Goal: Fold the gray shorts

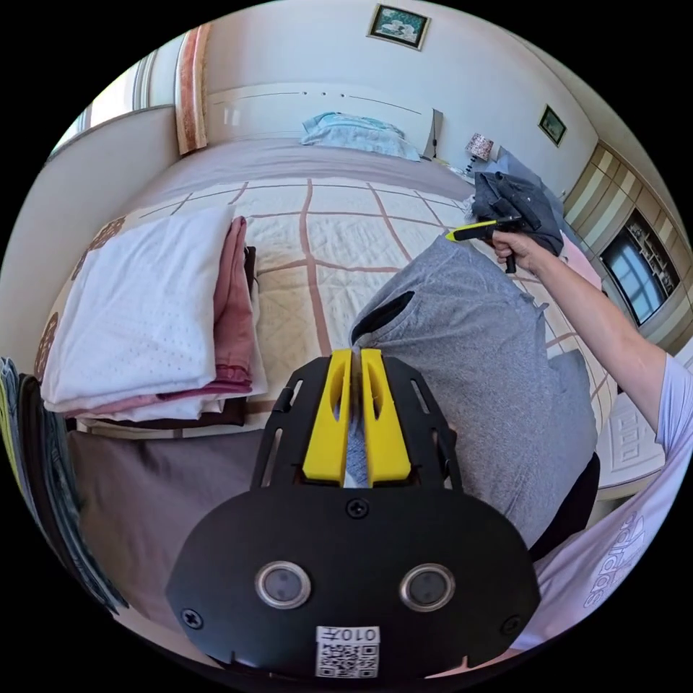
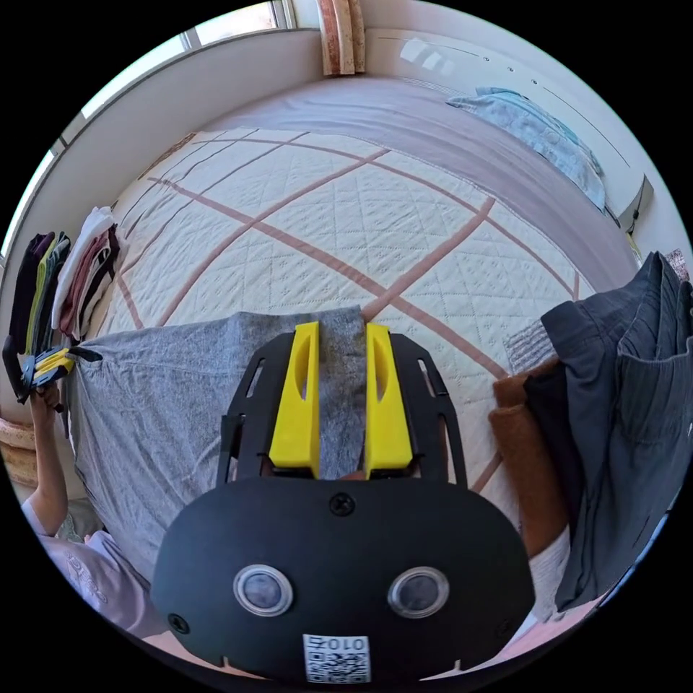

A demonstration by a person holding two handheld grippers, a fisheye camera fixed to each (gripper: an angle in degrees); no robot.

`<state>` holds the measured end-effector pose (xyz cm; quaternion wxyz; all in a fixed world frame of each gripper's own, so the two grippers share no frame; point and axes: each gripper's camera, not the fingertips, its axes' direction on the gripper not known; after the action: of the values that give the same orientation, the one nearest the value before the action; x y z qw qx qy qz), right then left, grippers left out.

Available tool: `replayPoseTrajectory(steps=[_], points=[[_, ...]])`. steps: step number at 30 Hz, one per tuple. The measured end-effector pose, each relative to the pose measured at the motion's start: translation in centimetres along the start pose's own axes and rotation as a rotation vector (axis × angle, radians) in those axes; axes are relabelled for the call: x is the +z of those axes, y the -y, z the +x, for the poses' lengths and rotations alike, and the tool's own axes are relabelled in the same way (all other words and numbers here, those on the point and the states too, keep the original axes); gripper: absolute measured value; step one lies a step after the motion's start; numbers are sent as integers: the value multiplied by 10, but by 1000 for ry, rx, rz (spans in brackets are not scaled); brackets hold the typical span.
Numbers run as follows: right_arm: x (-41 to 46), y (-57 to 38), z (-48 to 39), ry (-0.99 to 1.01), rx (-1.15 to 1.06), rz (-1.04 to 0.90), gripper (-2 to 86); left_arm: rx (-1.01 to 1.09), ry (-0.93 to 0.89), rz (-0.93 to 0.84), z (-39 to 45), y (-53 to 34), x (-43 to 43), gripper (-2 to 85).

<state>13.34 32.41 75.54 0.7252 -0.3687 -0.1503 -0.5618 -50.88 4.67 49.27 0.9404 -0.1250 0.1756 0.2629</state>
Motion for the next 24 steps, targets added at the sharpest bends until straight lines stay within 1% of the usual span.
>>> replayPoseTrajectory(steps=[5, 7, 9, 11, 12, 13, 14, 15, 16, 18, 19, 20, 21, 22, 24], points=[[-21, -3, -12, -96, -52, 36, 38, -9, -10, -6, -13, -6, 6, 8], [-37, -1, -5, -87, -45, 37, 36, -6, -12, 6, -15, -6, 0, 8], [-66, 2, 12, -12, 17, 80, 34, -7, -25, 31, -18, -4, -9, 7], [-79, 8, 21, 19, 62, 106, 33, -31, -24, 62, -24, -1, -20, 7], [-81, 14, 18, 8, 71, 119, 33, -41, -27, 63, -27, 0, -21, 7], [-79, 17, 14, -9, 64, 127, 33, -66, -35, 61, -32, 3, -20, 7], [-70, 22, 3, -73, 39, 123, 33, -88, -31, 37, -35, 5, -14, 8], [-51, 28, -10, -160, 5, 79, 33, -93, -24, 21, -36, 6, -10, 8], [-40, 29, -16, -200, -15, 46, 33, -93, -5, -12, -35, 8, 0, 8], [3, 27, -30, -290, -55, -81, 33, -78, 39, -57, -32, 8, 9, 8], [9, 24, -32, -300, -59, -92, 33, -73, 56, -65, -30, 8, 11, 8], [13, 15, -32, -310, -49, -59, 33, -78, 54, -55, -30, 6, 9, 8], [9, 6, -27, -284, -14, -6, 33, -82, 49, -51, -31, 6, 7, 8], [8, 2, -22, -256, 5, 4, 33, -92, 31, -46, -34, 5, 4, 8], [-5, -15, 0, -132, 75, 43, 34, -104, 4, -44, -38, 4, 2, 9]])
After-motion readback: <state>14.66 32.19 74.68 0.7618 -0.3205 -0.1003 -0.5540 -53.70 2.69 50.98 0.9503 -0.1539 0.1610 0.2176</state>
